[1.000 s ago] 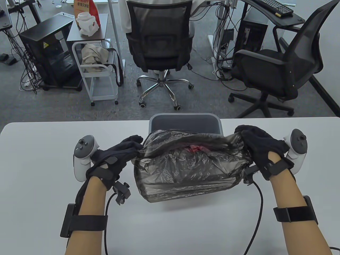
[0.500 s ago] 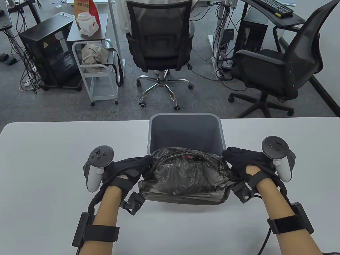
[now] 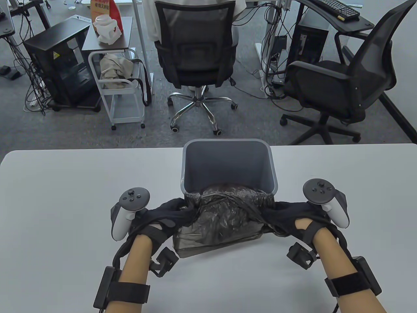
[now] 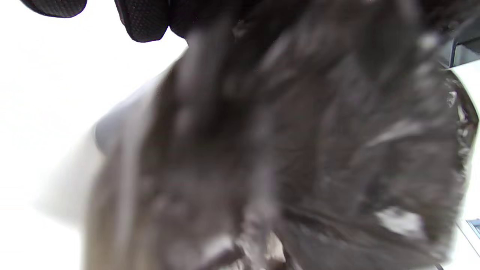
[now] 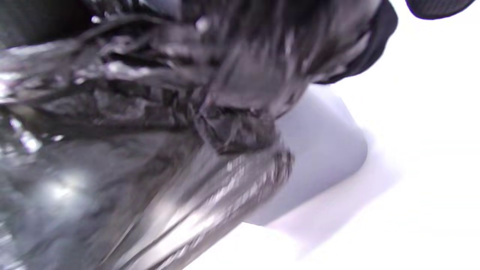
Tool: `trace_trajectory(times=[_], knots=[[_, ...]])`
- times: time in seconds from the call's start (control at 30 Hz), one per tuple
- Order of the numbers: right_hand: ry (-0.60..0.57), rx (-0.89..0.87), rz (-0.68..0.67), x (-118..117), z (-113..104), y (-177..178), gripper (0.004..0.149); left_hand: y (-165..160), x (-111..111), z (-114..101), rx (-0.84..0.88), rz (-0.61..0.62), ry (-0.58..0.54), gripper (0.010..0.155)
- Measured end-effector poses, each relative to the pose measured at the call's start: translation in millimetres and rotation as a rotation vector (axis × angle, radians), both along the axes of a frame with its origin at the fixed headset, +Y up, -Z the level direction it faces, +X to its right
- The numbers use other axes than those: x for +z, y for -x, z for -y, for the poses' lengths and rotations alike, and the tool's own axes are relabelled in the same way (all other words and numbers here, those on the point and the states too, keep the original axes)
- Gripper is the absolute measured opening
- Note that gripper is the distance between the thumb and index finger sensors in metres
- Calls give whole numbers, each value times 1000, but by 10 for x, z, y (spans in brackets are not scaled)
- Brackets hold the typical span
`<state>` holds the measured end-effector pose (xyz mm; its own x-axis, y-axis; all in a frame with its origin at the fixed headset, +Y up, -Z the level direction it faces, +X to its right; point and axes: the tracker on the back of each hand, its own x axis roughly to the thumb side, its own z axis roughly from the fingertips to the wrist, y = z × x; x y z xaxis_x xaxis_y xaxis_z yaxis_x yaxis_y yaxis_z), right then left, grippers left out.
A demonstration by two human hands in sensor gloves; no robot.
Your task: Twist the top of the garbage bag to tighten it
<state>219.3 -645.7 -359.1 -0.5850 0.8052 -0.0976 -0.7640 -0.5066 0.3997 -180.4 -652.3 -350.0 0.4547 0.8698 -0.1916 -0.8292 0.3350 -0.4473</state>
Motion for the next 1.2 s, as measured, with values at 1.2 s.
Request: trace_trajectory(times=[1.2], knots=[[-1093,751,173,670,-1108,655,37,-578,514,-1170,-472,-143,-847,50]])
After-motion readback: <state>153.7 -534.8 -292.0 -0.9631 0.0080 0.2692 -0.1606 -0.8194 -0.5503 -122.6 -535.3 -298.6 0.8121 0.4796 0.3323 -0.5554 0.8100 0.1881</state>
